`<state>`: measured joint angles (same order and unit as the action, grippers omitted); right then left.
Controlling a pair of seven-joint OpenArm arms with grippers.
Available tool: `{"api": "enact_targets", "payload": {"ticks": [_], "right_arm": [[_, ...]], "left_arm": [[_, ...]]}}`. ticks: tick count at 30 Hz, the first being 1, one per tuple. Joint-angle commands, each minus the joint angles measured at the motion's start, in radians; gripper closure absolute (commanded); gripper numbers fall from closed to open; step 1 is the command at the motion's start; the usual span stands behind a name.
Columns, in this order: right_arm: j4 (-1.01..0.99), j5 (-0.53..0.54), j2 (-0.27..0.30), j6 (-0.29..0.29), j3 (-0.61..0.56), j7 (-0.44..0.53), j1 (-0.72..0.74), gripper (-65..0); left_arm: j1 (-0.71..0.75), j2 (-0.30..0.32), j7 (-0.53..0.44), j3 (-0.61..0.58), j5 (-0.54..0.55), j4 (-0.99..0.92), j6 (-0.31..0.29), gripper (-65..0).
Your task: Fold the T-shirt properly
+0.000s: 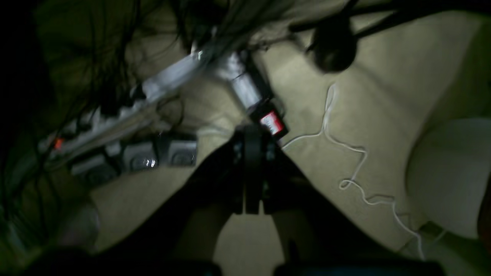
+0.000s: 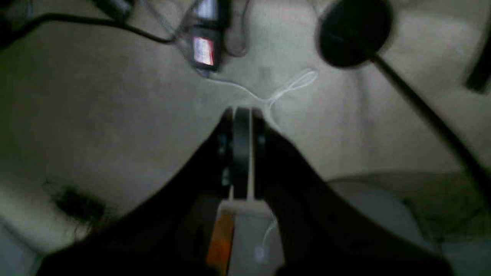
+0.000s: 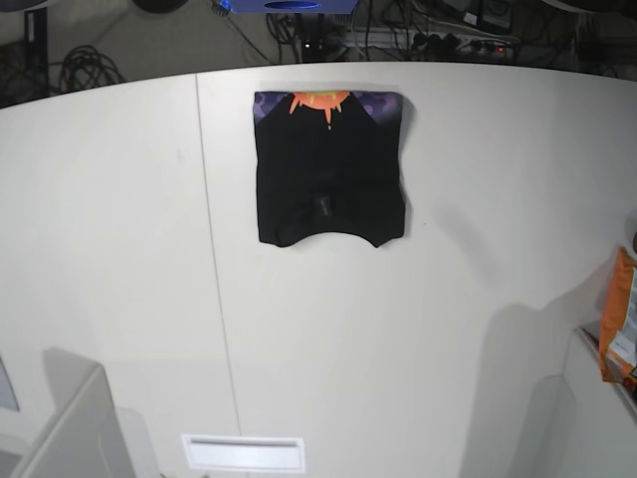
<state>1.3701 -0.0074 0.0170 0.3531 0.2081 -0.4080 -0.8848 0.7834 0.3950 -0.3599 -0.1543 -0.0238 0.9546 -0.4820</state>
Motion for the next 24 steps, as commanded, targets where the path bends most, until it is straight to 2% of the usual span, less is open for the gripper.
{"api": "enact_targets", "payload": {"ticks": [1,7,10,12,17,21,24], "right_arm": [[-0.036,-0.012,0.016,0.001,-0.009,-0.004,0.009,0.0],[-0.329,-0.013,0.067,0.001,-0.083,0.008,0.194,0.0],[-0.505,-0.016,0.091,0.001,-0.109,0.096,0.275,0.0],[-0.673,-0.016,0.116,0.001,-0.147,0.195,0.353,0.0],[-1.096,-0.015,0.116,-0.007,-0.247,0.419,0.576,0.0],[-1.251,-0.012,0.099,-0.015,-0.246,0.533,0.671,0.0],[-1.251,-0.012,0.093,-0.099,-0.195,0.585,0.685,0.0]], "left_arm": [[-0.015,-0.012,-0.017,-0.003,0.003,-0.056,-0.007,0.0],[-0.247,-0.117,-0.02,-0.001,0.003,-0.472,-0.007,0.0],[-0.342,-0.158,-0.023,-0.001,0.003,-0.644,-0.007,0.0],[-0.407,-0.19,-0.024,-0.001,0.003,-0.741,0.001,0.0],[-0.519,-0.273,-0.018,-0.004,-0.001,-0.877,0.133,0.0],[-0.537,-0.304,-0.017,-0.001,0.002,-0.883,0.205,0.0],[-0.559,-0.307,-0.017,-0.001,0.002,-0.882,0.248,0.0]]}}
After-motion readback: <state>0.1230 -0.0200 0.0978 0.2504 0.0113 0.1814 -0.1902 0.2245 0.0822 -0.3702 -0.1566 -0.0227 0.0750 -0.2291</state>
